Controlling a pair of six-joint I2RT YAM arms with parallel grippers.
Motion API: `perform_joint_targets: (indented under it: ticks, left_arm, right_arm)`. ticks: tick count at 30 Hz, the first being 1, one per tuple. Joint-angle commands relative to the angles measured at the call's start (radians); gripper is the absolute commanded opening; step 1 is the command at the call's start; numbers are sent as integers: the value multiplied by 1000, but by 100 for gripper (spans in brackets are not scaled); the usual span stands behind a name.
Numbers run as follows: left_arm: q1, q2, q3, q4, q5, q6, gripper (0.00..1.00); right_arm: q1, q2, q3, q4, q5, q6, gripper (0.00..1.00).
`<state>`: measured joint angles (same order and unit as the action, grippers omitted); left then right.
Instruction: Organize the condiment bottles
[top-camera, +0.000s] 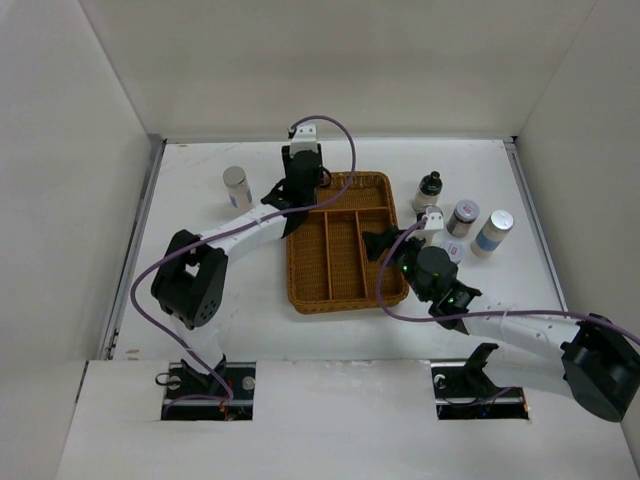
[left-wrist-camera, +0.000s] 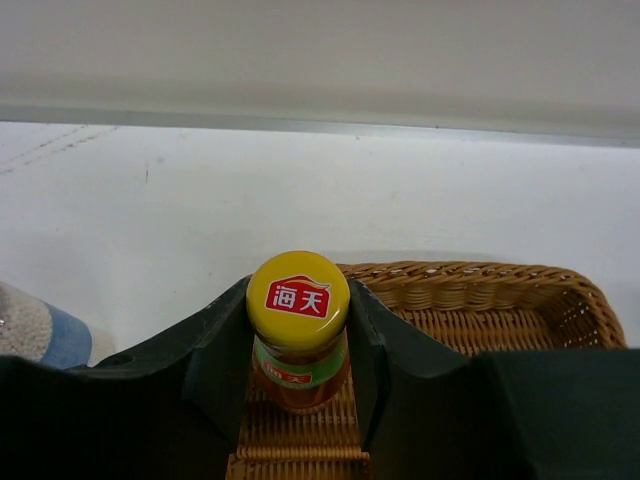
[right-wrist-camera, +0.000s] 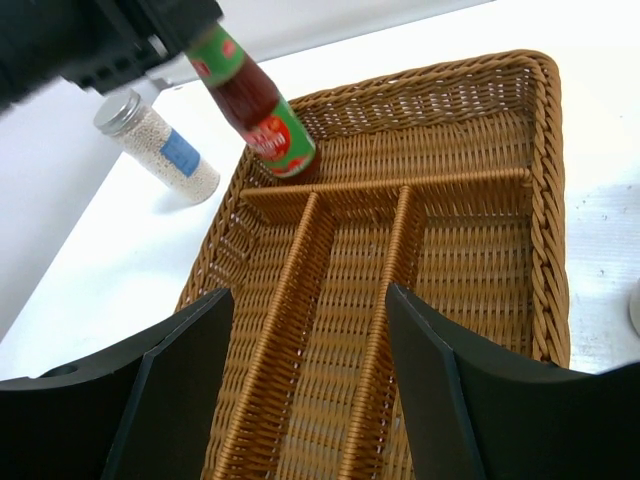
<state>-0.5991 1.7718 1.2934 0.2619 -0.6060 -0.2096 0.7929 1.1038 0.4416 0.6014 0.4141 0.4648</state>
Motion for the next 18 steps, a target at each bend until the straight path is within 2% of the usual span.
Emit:
perform_joint_targets:
  ticks: [1, 6, 11, 15, 18]
  left_arm:
    - [-1, -34, -12, 229, -11, -2, 15]
    - [-14, -15, -107, 275, -29, -17, 29]
    - [-15, -23, -184, 324, -40, -28, 40]
    - [-20, -47, -223, 338, -51, -33, 56]
    - [-26, -92, -235, 341, -55, -34, 74]
  right_arm:
    - [-7, -10, -4, 21, 0, 11, 69]
    - [-5, 2, 0, 20, 3, 6, 71]
    - [-8, 2, -1, 21, 3, 8, 75]
    - [-8, 4, 5, 15, 3, 3, 78]
    - [-10, -5, 5, 15, 2, 3, 80]
